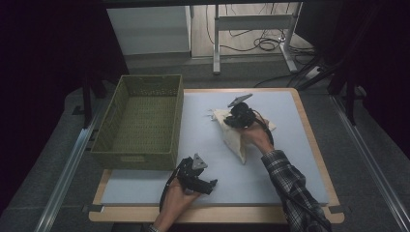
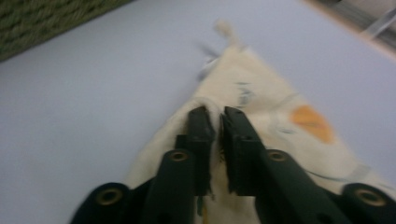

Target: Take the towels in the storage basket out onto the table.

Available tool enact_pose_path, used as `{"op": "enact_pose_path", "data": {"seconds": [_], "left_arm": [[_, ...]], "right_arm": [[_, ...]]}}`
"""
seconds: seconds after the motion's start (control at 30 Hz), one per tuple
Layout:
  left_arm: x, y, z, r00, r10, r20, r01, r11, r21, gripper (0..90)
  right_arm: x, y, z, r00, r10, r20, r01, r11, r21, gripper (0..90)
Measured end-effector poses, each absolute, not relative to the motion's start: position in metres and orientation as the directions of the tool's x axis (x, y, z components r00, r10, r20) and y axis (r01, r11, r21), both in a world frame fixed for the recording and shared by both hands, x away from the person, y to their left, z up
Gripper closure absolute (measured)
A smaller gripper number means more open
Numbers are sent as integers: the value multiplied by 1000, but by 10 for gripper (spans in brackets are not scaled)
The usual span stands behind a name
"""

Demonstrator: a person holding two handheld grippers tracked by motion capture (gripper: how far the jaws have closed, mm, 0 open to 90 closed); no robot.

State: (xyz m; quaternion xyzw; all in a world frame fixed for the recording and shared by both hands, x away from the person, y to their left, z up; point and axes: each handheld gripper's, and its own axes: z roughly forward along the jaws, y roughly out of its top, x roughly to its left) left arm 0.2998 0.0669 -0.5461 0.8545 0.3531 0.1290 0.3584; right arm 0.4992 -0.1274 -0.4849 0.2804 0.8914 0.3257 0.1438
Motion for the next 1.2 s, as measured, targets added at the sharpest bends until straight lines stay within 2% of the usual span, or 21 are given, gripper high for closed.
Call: {"op": "enact_pose_path", "data": {"seconds": [0.1,0.23,0.4,0.43,0.67,0.73,0.97,1.03,1.13,1.2], "left_arm": [[300,67,-546,715,698,-35,514,-491,704,55],[300,67,-546,715,698,-34,514,-492,702,55],[300,67,-546,716,697,-33,513,-493,703,55],[300,67,-546,716,698,-34,512,-492,704,55],[300,67,-546,718,696,-30,509,-495,704,56],[300,67,-546,718,695,-30,509,-495,704,56],[300,67,-546,718,696,-31,511,-496,702,56],[300,67,-546,718,696,-30,511,-496,702,56],[300,67,-546,717,697,-32,511,-494,703,56],[300,67,-546,718,696,-30,511,-496,702,56]], "right_arm": [[496,-116,-489,-812,575,-104,381,655,653,595],[491,-123,-475,-807,582,-104,374,639,672,557],[475,-145,-449,-794,603,-75,386,596,704,562],[467,-153,-444,-797,602,-54,395,586,708,598],[443,-171,-449,-808,588,-21,410,589,696,693],[439,-174,-458,-809,587,-14,422,598,682,692],[444,-164,-491,-808,589,28,447,581,680,598],[449,-156,-498,-795,607,13,450,575,683,627],[453,-152,-502,-775,632,-13,453,570,686,828],[450,-155,-498,-772,636,-17,448,563,694,872]]}}
